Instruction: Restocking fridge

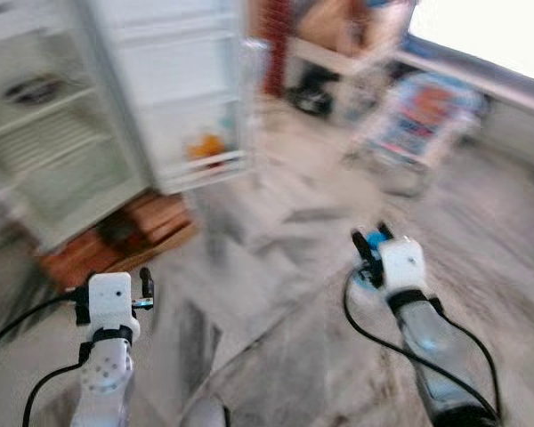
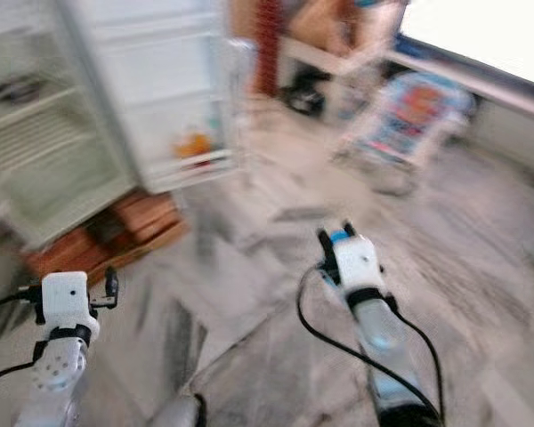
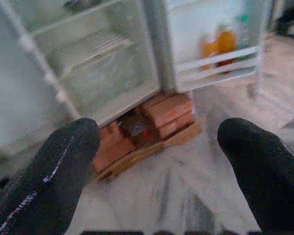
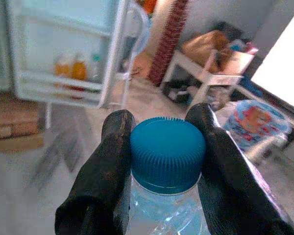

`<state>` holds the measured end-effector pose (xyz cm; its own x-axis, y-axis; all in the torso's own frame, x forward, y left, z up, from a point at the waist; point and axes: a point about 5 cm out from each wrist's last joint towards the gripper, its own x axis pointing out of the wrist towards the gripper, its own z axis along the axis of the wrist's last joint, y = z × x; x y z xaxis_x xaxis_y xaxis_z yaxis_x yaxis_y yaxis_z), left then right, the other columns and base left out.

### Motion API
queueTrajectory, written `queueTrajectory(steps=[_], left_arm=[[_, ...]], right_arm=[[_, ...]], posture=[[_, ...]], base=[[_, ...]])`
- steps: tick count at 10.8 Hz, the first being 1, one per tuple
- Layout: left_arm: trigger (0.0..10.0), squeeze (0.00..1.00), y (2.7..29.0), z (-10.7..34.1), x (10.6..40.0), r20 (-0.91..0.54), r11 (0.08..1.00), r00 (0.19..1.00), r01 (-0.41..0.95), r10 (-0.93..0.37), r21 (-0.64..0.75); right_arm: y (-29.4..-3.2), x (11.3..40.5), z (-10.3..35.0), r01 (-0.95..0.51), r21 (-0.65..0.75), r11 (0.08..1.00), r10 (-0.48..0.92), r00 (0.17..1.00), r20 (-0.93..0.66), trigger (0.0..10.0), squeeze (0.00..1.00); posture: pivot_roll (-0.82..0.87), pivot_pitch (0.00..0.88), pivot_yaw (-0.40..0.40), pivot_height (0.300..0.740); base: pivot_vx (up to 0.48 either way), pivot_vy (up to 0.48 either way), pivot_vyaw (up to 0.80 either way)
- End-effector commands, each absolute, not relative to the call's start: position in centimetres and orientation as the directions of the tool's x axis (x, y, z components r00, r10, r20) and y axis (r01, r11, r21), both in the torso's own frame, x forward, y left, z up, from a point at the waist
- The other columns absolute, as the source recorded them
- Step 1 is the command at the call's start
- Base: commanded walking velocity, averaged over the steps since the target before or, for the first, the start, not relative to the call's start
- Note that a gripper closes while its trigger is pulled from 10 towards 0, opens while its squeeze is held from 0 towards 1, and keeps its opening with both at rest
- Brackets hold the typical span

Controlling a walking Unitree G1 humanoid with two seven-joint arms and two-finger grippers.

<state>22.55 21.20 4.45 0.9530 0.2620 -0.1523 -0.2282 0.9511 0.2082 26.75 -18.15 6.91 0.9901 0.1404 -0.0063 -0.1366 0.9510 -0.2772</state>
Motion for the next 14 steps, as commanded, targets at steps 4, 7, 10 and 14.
queueTrajectory(steps=[4, 7, 10, 14], left_arm=[[10.0, 0.00, 21.0, 4.7, 23.4, -0.147, 0.954, 0.958, -0.214, 0.247, 0.210], [10.0, 0.00, 20.9, 4.9, 23.7, -0.145, 0.956, 0.959, -0.211, 0.243, 0.204], [10.0, 0.00, 20.5, 5.2, 24.0, -0.127, 0.964, 0.967, -0.196, 0.220, 0.178], [10.0, 0.00, 20.5, 5.3, 24.4, -0.119, 0.966, 0.971, -0.186, 0.209, 0.177]], right_arm=[[-17.7, 27.5, 8.2, -0.164, -0.296, 0.941, 0.185, 0.982, 0.045, 10.0, 0.00], [-17.7, 27.6, 8.4, -0.180, -0.304, 0.936, 0.203, 0.978, 0.046, 10.0, 0.00], [-17.7, 27.6, 8.3, -0.171, -0.306, 0.937, 0.195, 0.979, 0.051, 10.0, 0.00], [-17.8, 27.8, 8.5, -0.171, -0.312, 0.935, 0.198, 0.979, 0.056, 10.0, 0.00]], posture=[[0.14, 0.054, -0.049, 0.740], [0.14, 0.060, -0.048, 0.740], [0.14, 0.058, -0.050, 0.740], [0.14, 0.060, -0.053, 0.740]], base=[[0.260, 0.000, 0.71], [0.270, 0.000, 0.80], [0.314, 0.000, 0.00], [0.454, 0.000, 0.00]])
